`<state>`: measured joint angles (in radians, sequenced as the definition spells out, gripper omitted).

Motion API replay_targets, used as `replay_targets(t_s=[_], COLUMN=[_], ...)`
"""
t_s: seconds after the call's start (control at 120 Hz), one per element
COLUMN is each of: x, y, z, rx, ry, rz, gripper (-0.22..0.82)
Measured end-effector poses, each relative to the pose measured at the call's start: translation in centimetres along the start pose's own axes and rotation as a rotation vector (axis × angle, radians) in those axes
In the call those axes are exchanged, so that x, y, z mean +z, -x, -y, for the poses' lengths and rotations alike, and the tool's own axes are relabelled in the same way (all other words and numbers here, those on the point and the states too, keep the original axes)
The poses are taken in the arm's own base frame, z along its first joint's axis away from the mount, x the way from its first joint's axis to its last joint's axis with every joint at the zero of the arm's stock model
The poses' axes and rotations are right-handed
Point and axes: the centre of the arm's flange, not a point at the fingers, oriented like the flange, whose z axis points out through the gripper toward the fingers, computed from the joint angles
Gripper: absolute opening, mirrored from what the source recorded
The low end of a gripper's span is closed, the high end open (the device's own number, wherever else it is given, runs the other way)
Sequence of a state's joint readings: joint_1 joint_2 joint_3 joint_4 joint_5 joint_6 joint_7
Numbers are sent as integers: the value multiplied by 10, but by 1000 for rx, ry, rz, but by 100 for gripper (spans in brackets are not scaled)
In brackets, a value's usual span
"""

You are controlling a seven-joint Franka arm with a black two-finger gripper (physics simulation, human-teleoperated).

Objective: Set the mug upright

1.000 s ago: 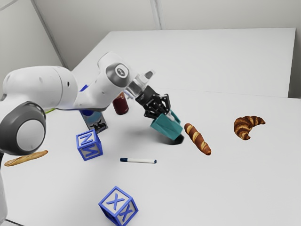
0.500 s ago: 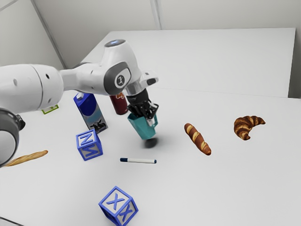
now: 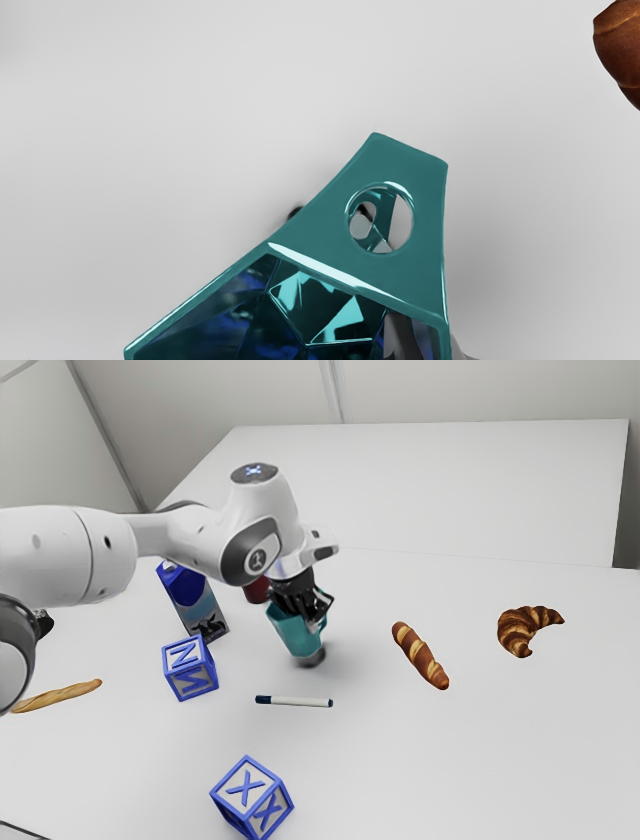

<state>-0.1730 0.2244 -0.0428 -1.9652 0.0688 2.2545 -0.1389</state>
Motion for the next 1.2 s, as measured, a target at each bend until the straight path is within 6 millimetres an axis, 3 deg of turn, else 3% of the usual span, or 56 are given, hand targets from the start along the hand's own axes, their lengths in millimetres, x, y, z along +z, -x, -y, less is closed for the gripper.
replay_targets(t_s=[0.542, 0.675, 0.767, 0.883, 1.2], x=[33, 29, 21, 8, -76], y=[8, 10, 10, 10, 13], z=[-9, -20, -21, -21, -17], rx=[-42, -32, -32, -33, -36], ry=[-1, 9, 11, 12, 13], rz=[53, 53, 44, 26, -73], gripper=[-18, 12, 29, 42, 56])
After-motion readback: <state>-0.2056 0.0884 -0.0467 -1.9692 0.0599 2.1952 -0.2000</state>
